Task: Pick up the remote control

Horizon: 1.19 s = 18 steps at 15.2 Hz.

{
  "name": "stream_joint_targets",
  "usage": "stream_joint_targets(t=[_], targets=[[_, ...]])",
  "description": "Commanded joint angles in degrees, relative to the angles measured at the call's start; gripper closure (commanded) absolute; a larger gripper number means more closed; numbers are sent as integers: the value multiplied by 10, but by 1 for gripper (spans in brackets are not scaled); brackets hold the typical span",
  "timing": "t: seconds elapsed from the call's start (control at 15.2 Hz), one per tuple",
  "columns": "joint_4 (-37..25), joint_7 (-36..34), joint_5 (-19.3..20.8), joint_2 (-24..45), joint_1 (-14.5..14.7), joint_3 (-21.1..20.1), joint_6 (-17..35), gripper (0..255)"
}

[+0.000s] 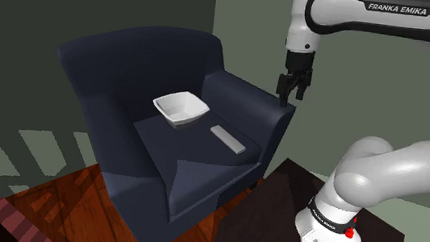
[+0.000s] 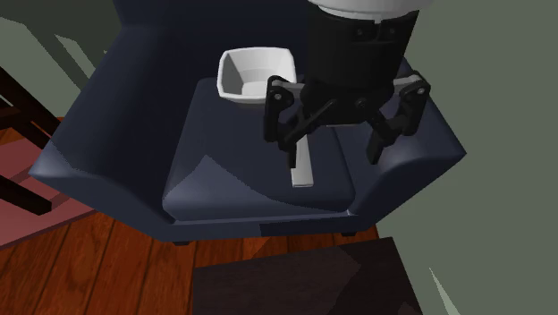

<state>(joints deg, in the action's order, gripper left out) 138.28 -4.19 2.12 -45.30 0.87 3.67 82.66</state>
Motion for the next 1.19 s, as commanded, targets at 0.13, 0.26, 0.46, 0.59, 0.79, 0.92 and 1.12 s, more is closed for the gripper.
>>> stream_joint_targets(t=[0.13,0.26,0.46,0.59,0.79,0.92,1.12], targets=[[22,1,2,17,0,3,46,0],[41,3,5,39,0,6,93,0],[63,5,8,78,0,12,164,0],[74,7,9,109,0,15,211,0],[82,10,10,162,1,21,282,0],[83,12,10,200,2,24,328,0],[78,16,8,263,3,29,395,0]])
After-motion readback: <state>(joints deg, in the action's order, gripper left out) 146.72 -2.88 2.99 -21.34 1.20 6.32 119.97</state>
